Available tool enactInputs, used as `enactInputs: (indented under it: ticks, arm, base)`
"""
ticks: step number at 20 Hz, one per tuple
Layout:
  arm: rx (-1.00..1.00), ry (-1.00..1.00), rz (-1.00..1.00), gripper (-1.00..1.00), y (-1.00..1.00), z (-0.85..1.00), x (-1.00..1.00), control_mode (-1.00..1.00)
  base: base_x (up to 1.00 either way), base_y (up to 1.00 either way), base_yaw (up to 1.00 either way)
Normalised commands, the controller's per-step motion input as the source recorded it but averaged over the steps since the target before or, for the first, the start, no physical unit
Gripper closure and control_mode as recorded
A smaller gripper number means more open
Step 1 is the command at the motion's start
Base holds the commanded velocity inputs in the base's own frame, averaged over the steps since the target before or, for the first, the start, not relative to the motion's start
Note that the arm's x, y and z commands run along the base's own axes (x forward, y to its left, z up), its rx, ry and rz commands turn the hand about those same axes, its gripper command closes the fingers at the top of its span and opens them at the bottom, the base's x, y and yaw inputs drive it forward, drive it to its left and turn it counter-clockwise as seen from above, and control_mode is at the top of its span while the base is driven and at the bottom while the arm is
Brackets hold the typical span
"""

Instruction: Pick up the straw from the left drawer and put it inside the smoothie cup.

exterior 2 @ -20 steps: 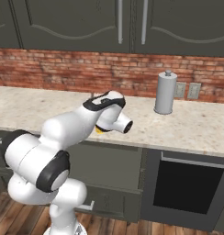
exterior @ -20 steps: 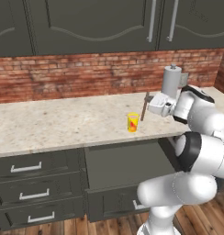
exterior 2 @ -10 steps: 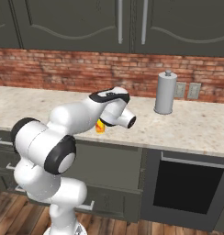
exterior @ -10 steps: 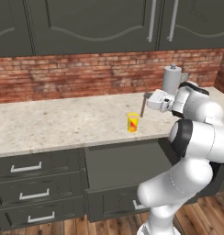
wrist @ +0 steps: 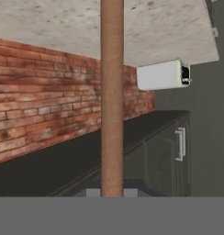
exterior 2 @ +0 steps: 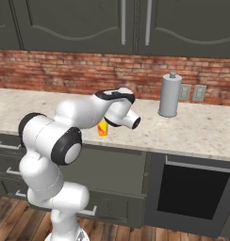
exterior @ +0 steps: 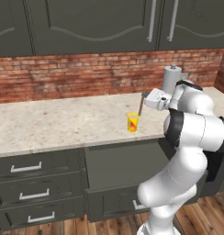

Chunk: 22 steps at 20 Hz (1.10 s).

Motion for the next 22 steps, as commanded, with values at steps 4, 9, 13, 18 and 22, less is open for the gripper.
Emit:
enactInputs:
  ticks: [4,9,13,18,22]
  arm:
    - [0.00,0.00,0.00,1.00,0.01,-0.23,0.25,-1.00]
    - [0.00,0.00,0.00,1.00,0.04,-0.20,0.27,-1.00]
    - [0.00,0.00,0.00,1.00,0.03,-0.11,0.30,-1.00]
    - [0.00,0.00,0.00,1.00,0.01,-0.14,0.31,-1.00]
    - [0.00,0.00,0.00,1.00,0.00,-0.21,0.29,-1.00]
  base:
    - [0.00,0.00,0.00]
    - [0.00,0.00,0.00]
    - [0.00,0.00,0.00]
    - [0.00,0.00,0.00]
    - [0.00,0.00,0.00]
